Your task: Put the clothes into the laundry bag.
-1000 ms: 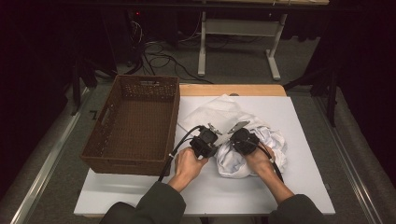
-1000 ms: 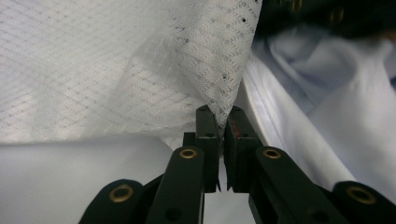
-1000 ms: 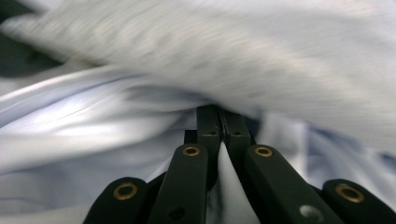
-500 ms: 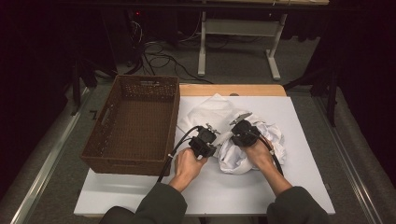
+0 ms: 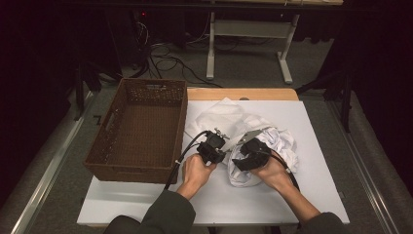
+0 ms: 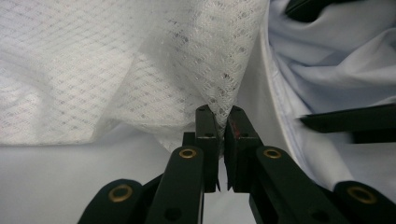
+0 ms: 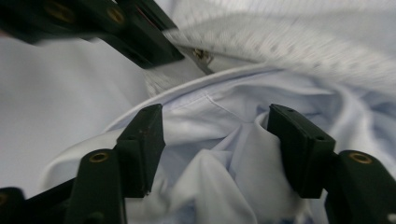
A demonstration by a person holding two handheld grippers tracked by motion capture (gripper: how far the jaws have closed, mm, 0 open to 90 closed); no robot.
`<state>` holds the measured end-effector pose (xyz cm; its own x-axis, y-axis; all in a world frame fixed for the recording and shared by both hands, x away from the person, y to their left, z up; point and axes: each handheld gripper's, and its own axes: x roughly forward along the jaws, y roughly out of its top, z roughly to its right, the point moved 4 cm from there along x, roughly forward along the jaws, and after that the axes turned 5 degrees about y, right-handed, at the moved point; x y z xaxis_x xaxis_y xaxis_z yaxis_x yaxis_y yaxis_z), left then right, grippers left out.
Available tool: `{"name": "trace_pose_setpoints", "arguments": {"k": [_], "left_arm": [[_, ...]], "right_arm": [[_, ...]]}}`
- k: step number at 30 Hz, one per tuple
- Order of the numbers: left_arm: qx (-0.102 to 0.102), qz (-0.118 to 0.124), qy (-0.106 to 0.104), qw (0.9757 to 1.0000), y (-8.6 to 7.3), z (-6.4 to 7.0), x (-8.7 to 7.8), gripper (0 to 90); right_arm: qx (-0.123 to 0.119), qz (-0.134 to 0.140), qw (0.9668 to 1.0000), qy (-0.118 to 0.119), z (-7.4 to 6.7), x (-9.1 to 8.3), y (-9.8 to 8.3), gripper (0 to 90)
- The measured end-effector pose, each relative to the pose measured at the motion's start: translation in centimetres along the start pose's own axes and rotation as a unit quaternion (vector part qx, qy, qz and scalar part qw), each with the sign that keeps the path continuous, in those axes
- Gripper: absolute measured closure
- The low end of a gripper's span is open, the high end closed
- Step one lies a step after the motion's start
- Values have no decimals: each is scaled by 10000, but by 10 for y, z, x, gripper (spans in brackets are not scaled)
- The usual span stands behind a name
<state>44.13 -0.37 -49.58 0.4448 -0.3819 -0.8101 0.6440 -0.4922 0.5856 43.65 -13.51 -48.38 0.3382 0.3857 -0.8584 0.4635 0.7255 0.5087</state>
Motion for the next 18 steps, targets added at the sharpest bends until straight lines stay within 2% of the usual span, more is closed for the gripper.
{"name": "trace_pose_setpoints", "arguments": {"k": [1,3,4,6,9,11,13,15,16,18], "left_arm": [[66,-37,-24,10000,0,0,-1,850],[89,-24,-30,10000,-1,1,-1,849],[69,-18,-39,10000,-1,1,0,849],[71,-14,-46,10000,-1,1,0,849],[83,12,-64,9999,-1,2,-1,849],[98,28,-43,9999,-1,2,-2,849],[120,54,-50,9999,-1,2,-4,849],[188,57,-56,9998,-1,4,-6,850],[186,85,-70,9998,-1,5,-6,851],[231,112,-59,9997,-1,6,-10,851]], "right_arm": [[-6,-180,9998,2,2,6,0,362],[77,-369,9993,8,5,19,-1,368],[93,-433,9990,55,7,24,-2,403],[103,-565,9983,46,10,30,-2,538],[35,-656,9978,-75,16,34,-5,795],[39,-573,9984,-14,19,31,-5,879],[59,-398,9991,-89,20,24,-4,888],[189,-180,9996,-144,22,16,-1,891],[163,-74,9997,-192,25,13,1,891],[234,-49,9992,-333,31,10,4,892]]}}
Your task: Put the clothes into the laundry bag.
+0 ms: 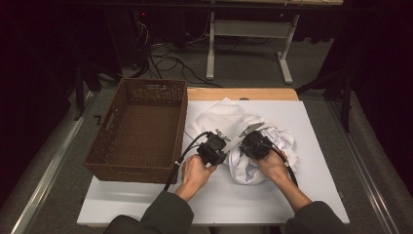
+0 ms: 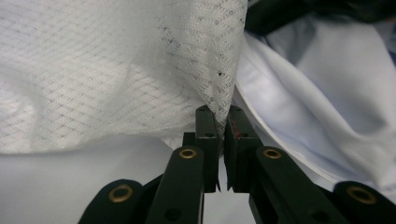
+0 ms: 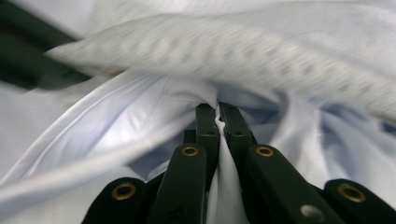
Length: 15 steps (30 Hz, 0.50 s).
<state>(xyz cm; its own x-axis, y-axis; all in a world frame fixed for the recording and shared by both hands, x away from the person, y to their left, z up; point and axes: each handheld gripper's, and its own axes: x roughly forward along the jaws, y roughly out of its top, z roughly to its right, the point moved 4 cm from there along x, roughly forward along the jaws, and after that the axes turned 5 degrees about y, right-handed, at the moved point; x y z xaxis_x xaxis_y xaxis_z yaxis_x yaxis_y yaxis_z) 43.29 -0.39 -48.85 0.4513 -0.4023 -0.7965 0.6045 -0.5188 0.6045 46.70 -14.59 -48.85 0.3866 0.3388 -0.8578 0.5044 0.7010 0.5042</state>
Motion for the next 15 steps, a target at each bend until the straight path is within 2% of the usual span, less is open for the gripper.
{"name": "trace_pose_setpoints", "arguments": {"k": [4,7,11,12,14,15], "left_arm": [[34,33,9,10000,0,0,-5,853],[46,16,37,10000,-1,-1,-5,853],[101,-16,50,9999,-2,-1,-3,853],[107,-3,62,9999,-2,-1,-2,853],[121,-12,52,9999,-3,0,1,853],[150,-36,52,9999,-3,2,4,853]], "right_arm": [[268,0,9994,-196,10,6,7,891],[322,-2,9990,-320,17,13,12,891],[586,35,9971,-483,28,18,13,891],[744,76,9962,-439,33,20,12,891],[910,127,9949,-416,37,22,10,891],[896,114,9949,-443,39,24,10,889]]}}
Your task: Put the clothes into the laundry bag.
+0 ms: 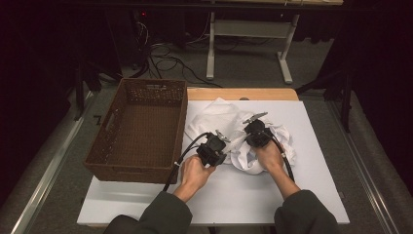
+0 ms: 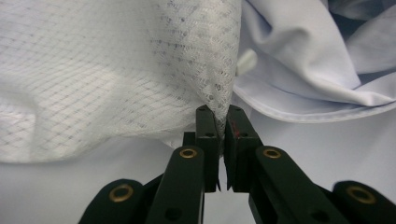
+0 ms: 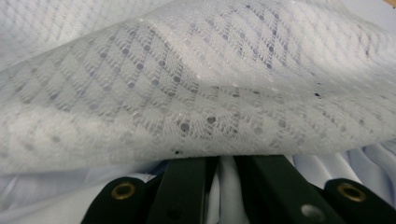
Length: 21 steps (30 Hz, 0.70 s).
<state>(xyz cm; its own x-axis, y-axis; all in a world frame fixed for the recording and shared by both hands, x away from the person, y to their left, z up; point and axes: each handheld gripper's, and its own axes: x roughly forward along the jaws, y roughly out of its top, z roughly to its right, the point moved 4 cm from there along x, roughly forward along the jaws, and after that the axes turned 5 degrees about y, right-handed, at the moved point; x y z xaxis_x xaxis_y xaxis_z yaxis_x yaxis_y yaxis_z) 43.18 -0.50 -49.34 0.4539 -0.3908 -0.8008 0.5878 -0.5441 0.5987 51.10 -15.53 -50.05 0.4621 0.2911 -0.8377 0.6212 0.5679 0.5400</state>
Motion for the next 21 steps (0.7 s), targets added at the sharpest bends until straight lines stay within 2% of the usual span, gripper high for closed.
{"name": "trace_pose_setpoints", "arguments": {"k": [4,7,11,14,16,19,21], "left_arm": [[-66,26,-27,10000,0,-1,7,852],[-99,28,-29,9999,0,-4,7,852],[-172,45,-66,9998,1,-6,8,851],[-225,35,-90,9997,1,-9,10,852],[-254,43,-80,9996,1,-8,10,851],[-239,74,-58,9997,1,-5,9,852],[-194,64,-26,9998,0,-5,8,852]], "right_arm": [[-16,7,10000,-41,-4,5,2,840],[-56,4,9997,243,-10,-2,1,680],[-287,53,9985,466,-21,-22,-1,518],[-502,209,9964,658,-30,-40,-5,454],[-601,218,9951,753,-36,-47,-9,422],[-785,1,9943,721,-40,-40,-16,389],[-718,-204,9937,835,-41,-26,-21,374]]}}
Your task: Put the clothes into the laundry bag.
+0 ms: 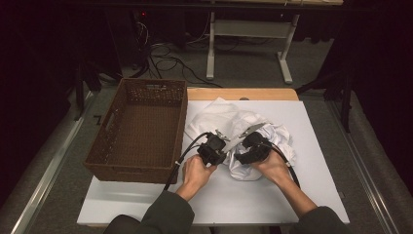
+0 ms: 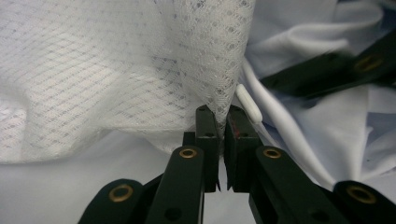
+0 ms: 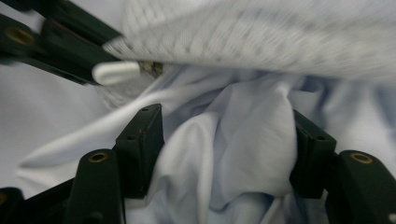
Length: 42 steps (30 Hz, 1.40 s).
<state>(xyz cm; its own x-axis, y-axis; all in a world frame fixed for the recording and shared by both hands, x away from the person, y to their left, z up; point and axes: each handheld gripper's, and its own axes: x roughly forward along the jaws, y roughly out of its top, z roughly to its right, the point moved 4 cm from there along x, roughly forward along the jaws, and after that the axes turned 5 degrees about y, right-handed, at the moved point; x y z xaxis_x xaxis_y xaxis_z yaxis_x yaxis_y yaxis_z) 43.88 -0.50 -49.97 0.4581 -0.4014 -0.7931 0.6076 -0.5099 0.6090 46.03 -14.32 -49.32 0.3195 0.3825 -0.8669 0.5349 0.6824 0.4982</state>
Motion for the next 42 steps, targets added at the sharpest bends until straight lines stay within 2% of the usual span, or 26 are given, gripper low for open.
{"name": "trace_pose_setpoints", "arguments": {"k": [2,3,5,6,8,11,12,15,18,21,24,26,27,30,32,35,38,42], "left_arm": [[-21,-12,-32,10000,0,-1,0,852],[-28,-27,-51,10000,0,-2,1,851],[-70,-5,-114,9999,1,-2,2,851],[-68,-3,-118,9999,1,-2,1,852],[-15,-25,-114,9999,0,-2,1,851],[48,-51,-118,9999,-1,-2,-2,851],[57,-51,-103,9999,-1,0,-1,852],[141,-66,-145,9998,1,5,-2,852],[209,-25,-162,9996,2,9,-6,853],[307,-39,-129,9994,1,10,-10,853],[253,-54,-108,9996,0,8,-10,853],[218,-128,-136,9996,0,7,-6,853],[164,-131,-136,9997,0,6,-4,852],[58,-102,-136,9998,1,2,-1,852],[22,-124,-111,9999,1,0,0,852],[-33,-117,-40,9999,1,-3,-1,851],[-46,-118,-36,9999,2,-4,-1,851],[-17,-138,-26,9999,2,-2,0,851]], "right_arm": [[74,-209,9997,107,0,17,-2,380],[-4,-251,9996,112,0,22,-2,407],[-215,-407,9989,-101,-1,30,-2,581],[-335,-441,9982,-231,-2,32,0,697],[-414,-463,9979,-186,-2,30,2,844],[-297,-252,9991,-177,0,22,3,871],[-129,-147,9997,-129,1,17,4,872],[87,114,9999,-93,8,2,9,873],[255,166,9992,-259,17,-6,15,873],[425,184,9977,-504,28,3,19,872],[592,142,9959,-672,36,17,19,862],[720,194,9951,-644,36,23,20,825],[709,198,9955,-590,35,24,21,781],[644,273,9970,-341,30,13,20,609],[595,240,9976,-266,25,1,16,524],[517,437,9975,-203,13,-21,10,446],[296,531,9980,-160,-4,-36,2,405],[11,387,9992,-35,-21,-32,-6,348]]}}
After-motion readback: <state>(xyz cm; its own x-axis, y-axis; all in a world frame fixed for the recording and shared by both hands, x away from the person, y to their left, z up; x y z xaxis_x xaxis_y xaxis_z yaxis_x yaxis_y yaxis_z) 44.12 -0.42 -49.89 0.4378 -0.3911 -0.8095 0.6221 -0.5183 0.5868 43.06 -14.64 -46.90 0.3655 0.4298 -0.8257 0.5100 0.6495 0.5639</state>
